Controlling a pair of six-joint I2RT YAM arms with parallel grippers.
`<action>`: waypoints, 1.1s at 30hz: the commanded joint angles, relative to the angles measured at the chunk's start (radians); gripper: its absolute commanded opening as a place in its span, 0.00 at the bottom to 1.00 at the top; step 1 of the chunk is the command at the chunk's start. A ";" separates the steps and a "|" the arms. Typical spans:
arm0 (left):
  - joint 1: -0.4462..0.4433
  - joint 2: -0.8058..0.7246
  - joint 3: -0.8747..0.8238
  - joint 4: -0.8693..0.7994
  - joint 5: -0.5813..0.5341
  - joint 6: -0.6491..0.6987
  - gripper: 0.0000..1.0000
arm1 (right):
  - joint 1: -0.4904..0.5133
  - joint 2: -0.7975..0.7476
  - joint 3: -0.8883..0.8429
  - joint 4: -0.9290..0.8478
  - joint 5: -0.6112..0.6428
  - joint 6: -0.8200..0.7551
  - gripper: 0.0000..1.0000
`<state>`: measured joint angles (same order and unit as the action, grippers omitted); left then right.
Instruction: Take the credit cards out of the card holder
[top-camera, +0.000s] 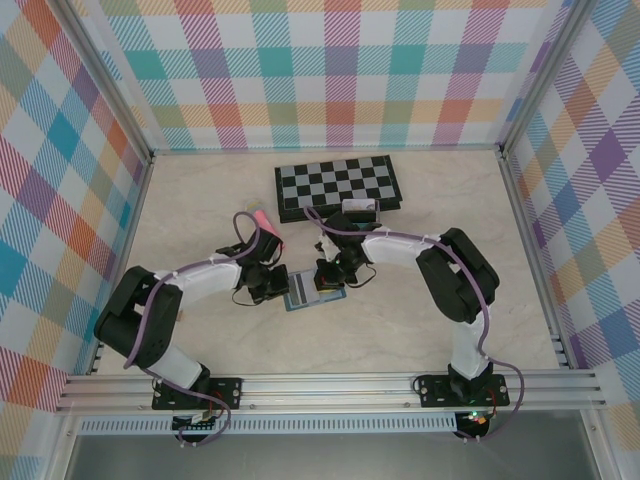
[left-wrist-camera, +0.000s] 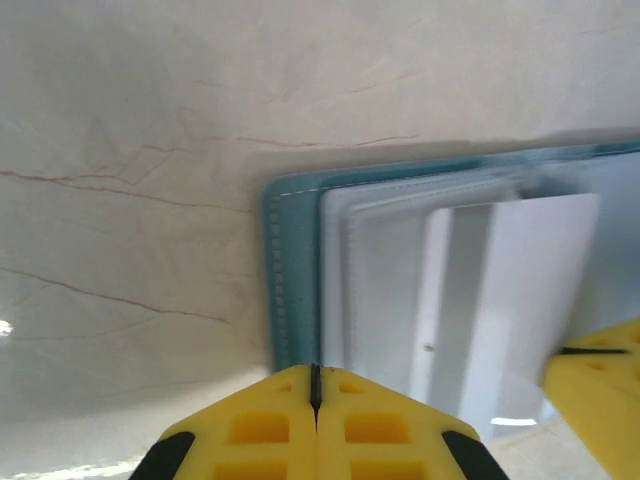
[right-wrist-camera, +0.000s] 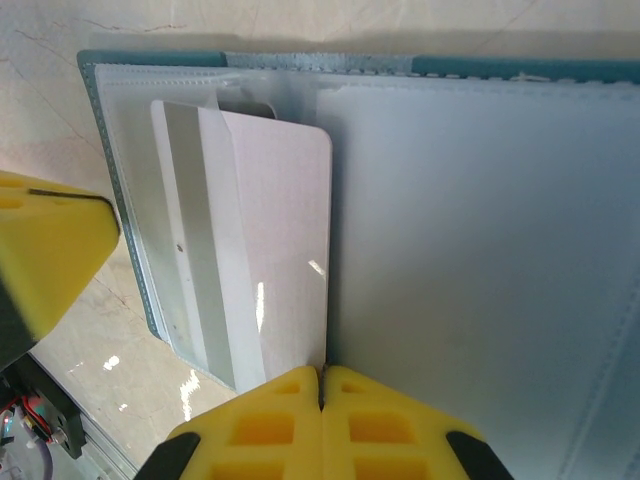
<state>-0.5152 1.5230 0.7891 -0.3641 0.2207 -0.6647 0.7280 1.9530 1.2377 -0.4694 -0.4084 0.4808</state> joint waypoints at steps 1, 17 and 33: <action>-0.006 -0.060 0.017 0.019 0.039 -0.004 0.00 | -0.004 -0.008 -0.001 -0.030 0.004 -0.022 0.00; -0.025 0.056 0.035 -0.002 0.031 0.017 0.00 | -0.009 -0.094 -0.033 -0.009 0.013 0.029 0.00; -0.023 0.049 0.037 -0.027 -0.007 -0.007 0.03 | -0.068 -0.247 -0.114 -0.002 -0.036 0.010 0.00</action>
<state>-0.5346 1.5932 0.8162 -0.3386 0.2623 -0.6613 0.6697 1.7473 1.1431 -0.4728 -0.4057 0.4927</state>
